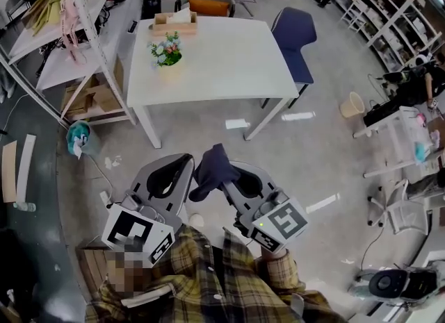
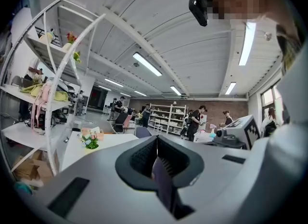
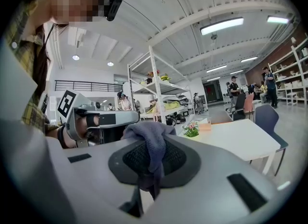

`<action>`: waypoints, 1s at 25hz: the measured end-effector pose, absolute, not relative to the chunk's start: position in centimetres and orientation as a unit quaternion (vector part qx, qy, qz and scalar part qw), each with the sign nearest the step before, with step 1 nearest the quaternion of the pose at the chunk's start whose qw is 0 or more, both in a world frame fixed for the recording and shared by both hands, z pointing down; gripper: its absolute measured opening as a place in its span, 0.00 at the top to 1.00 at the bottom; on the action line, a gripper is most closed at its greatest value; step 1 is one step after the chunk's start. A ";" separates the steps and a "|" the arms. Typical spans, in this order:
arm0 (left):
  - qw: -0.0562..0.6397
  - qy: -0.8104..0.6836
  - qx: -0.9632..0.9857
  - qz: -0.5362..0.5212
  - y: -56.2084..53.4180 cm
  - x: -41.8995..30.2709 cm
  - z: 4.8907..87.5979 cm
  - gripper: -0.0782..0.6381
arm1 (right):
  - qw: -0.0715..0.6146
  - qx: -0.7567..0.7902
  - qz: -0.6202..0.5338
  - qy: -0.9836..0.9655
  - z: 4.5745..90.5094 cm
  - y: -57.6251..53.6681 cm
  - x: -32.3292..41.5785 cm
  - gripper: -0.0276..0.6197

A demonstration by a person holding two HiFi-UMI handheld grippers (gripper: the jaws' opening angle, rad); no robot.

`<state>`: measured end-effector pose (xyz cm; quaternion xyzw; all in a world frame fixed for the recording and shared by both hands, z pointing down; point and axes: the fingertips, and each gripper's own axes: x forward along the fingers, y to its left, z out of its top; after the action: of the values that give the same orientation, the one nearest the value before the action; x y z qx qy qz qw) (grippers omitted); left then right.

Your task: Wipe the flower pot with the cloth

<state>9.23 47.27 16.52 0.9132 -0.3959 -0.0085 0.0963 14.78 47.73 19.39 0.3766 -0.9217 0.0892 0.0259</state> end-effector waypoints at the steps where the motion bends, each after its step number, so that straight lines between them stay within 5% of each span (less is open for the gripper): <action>1: 0.098 -0.397 0.913 -0.007 46.9 9.1 16.7 0.88 | 0.031 0.377 0.091 -0.921 19.7 47.3 14.7 0.92; 25: 0.113 -0.372 0.921 0.015 24.9 1.5 19.4 0.88 | 0.040 0.425 0.110 -0.898 22.0 25.0 9.1 0.92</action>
<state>1.48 24.91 19.40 0.9210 -0.3724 0.0155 0.1131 9.11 25.00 22.03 0.4250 -0.8976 0.1100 0.0398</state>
